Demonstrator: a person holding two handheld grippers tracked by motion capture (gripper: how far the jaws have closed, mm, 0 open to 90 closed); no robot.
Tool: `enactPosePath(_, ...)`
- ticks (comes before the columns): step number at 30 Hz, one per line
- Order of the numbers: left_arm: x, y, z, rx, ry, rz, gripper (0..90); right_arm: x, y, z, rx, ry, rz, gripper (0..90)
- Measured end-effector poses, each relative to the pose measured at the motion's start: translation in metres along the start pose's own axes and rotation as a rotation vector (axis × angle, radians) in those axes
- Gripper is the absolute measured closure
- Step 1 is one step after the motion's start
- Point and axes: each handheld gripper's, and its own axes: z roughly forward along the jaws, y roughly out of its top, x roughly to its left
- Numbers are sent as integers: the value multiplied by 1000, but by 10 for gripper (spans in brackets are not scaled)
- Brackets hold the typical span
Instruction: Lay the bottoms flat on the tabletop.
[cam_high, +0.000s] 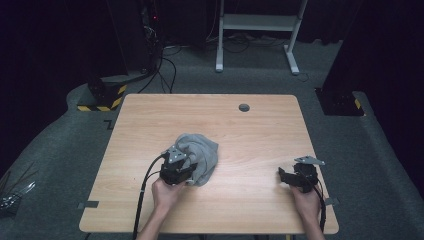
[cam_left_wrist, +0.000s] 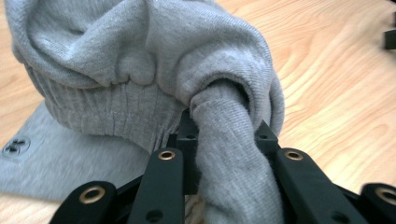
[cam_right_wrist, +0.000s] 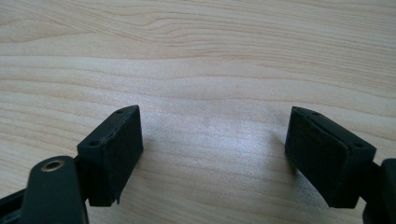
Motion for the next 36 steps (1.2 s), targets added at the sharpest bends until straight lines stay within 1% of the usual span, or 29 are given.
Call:
enactPosePath(2,-3,1,0,-13,-13,5,728,0,0,0,0,0,0,189)
enactPosePath(4,-6,2,1,-16,-30,7,728,0,0,0,0,1,0,189)
enactPosePath(10,-11,6,4,-19,-51,9,728,0,0,0,0,1,-3,189)
enactPosePath(12,-14,9,5,-21,-57,19,728,0,0,0,-1,1,-3,189)
enactPosePath(15,-19,14,6,-21,-65,45,728,0,0,0,-1,1,-3,189)
enactPosePath(19,-25,19,10,-30,-97,48,728,0,0,0,0,1,-3,189)
enactPosePath(22,-30,22,13,-32,-111,63,728,0,0,0,0,1,-3,189)
enactPosePath(23,-34,25,15,-29,-120,79,727,0,0,0,0,1,-1,189)
enactPosePath(26,-37,28,17,-29,-130,85,727,0,0,0,0,1,-3,189)
enactPosePath(28,-41,32,19,-31,-149,86,726,0,0,0,0,1,-1,189)
enactPosePath(32,-49,37,23,-36,-172,102,725,0,0,0,0,1,-3,189)
enactPosePath(35,-55,41,27,-37,-191,121,723,0,0,0,0,1,-3,189)
enactPosePath(36,-56,41,28,-39,-197,117,719,0,0,0,0,1,-3,189)
